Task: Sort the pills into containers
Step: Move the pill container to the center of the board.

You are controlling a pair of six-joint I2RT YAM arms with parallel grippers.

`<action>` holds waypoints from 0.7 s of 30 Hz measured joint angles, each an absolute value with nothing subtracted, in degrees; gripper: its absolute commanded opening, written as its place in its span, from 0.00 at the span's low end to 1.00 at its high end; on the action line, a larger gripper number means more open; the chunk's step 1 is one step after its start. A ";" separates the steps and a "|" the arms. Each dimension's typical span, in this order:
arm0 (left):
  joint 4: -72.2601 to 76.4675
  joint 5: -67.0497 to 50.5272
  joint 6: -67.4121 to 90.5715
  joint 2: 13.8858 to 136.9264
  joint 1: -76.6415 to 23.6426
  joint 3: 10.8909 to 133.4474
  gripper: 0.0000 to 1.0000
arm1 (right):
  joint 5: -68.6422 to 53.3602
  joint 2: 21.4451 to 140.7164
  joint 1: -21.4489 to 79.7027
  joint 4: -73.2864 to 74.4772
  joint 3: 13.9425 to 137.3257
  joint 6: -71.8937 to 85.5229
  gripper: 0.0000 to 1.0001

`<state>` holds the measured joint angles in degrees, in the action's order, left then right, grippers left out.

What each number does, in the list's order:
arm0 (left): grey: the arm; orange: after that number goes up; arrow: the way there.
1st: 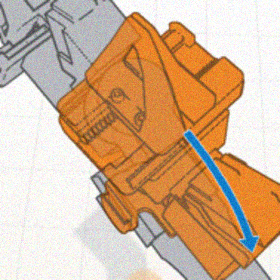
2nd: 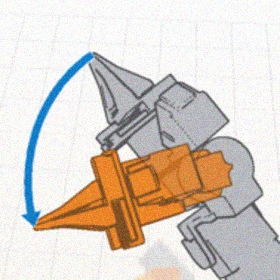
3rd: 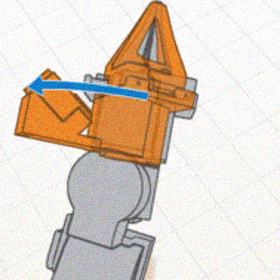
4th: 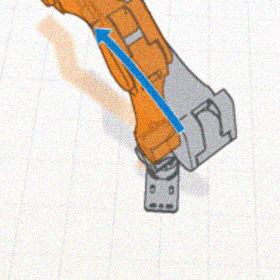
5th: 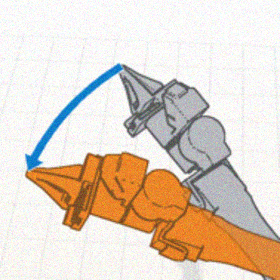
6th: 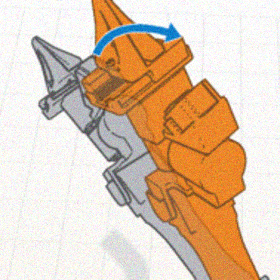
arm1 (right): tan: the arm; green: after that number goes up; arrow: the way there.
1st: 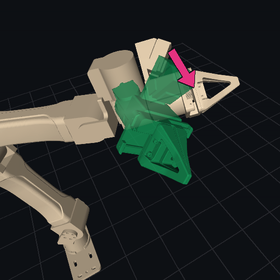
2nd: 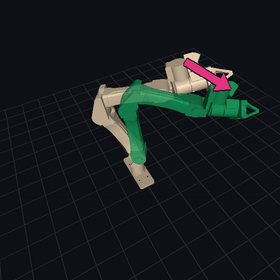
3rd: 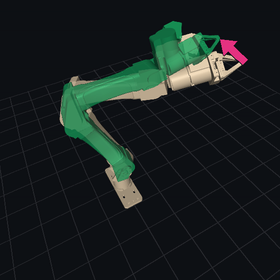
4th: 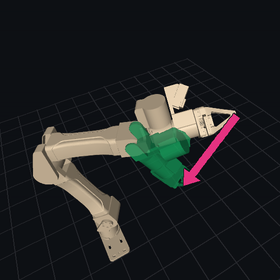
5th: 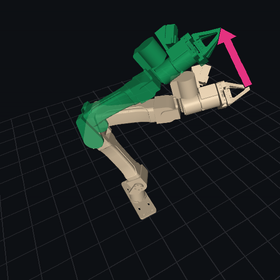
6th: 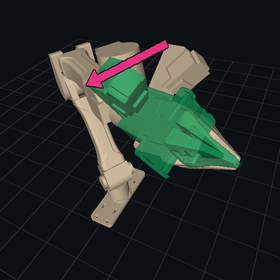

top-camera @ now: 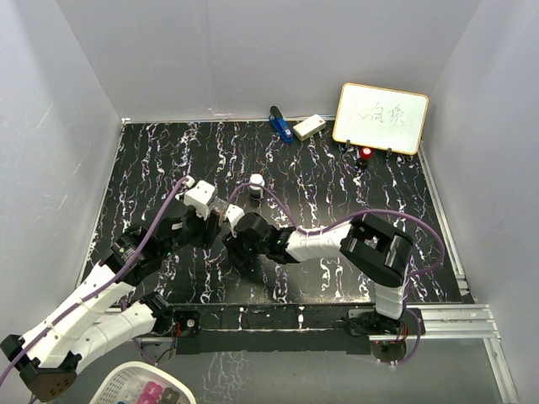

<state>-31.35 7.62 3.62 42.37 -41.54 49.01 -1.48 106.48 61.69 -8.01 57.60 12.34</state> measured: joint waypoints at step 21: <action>-31.33 6.33 3.64 43.11 -41.76 49.01 0.00 | 2.04 106.67 56.53 -9.63 57.58 12.64 0.00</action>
<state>-31.33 6.33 3.64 43.11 -41.76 49.01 2.04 106.67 56.53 -9.63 57.58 12.64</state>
